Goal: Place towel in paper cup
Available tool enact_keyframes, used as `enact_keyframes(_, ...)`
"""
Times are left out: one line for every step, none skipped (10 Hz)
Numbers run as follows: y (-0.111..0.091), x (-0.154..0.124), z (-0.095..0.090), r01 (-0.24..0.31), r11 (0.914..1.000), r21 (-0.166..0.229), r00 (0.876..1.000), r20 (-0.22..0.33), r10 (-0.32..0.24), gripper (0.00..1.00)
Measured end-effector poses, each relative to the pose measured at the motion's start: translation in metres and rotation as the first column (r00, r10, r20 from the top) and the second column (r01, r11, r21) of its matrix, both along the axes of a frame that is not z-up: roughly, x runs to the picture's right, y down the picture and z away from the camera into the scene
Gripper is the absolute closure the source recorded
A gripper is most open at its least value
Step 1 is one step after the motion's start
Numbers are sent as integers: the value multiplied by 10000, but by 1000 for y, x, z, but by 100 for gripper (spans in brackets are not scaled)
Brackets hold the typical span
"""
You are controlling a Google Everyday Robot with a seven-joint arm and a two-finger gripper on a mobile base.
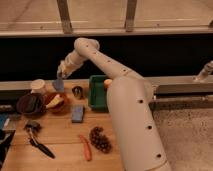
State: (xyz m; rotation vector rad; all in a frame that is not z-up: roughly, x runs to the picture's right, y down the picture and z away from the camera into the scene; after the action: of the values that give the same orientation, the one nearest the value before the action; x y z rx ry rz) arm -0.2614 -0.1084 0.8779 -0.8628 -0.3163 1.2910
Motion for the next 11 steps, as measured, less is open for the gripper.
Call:
enact_keyframes(2,-18,-4,157,9999,26,9990,408,-158,100)
enact_keyframes(4,-34,-8,306,9995,38,9960,838,-308,100)
enact_keyframes(6,-46,-11,450,9990,61,9917,1204,-454,100)
enact_keyframes(8,-58,-14,590,9982,57,9866,1523,-591,100)
enact_keyframes(11,-67,-15,724,9974,22,9818,1759,-716,100)
enact_keyframes(16,-75,-15,868,9962,-42,9755,2031,-841,100)
enact_keyframes(18,-80,-13,955,9954,-52,9719,2164,-922,100)
enact_keyframes(18,-83,-9,999,9950,-45,9693,2263,-963,100)
enact_keyframes(19,-89,-4,1045,9945,-41,9646,2440,-1003,100)
enact_keyframes(18,-97,0,1088,9941,-35,9597,2609,-1041,100)
enact_keyframes(19,-106,1,1184,9930,15,9536,2784,-1142,100)
